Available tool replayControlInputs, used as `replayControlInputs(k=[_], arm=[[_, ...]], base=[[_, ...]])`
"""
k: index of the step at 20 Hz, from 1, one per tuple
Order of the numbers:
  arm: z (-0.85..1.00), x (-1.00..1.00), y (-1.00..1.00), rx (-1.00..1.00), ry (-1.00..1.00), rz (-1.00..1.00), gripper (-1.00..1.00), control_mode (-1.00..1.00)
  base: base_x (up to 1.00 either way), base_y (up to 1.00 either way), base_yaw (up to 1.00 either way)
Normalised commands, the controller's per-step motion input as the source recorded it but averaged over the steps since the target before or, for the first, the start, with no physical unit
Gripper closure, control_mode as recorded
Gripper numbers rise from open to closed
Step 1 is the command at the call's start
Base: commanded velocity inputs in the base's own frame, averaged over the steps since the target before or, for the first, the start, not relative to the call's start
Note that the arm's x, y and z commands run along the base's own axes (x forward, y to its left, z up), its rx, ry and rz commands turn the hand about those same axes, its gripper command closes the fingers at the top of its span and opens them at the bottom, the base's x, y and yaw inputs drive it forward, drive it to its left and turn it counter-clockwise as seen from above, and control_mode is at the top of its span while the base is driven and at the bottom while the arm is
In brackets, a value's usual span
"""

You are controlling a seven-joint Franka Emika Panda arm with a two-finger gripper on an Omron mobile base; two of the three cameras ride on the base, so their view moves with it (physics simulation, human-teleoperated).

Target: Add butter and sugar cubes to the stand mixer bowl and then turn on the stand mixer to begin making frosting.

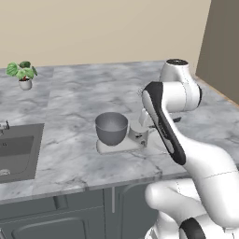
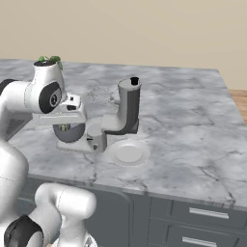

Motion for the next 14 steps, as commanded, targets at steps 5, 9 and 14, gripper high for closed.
replayControlInputs(k=[5,9,14], arm=[[0.0,0.32,0.46,0.0,0.13,0.06,1.0,-1.0],[0.0,0.45,0.34,0.0,0.1,0.04,1.0,-1.0],[0.0,0.44,0.28,0.0,0.05,0.03,1.0,-1.0]], base=[[0.0,0.0,0.0],[0.0,0.0,0.0],[0.0,0.0,0.0]])
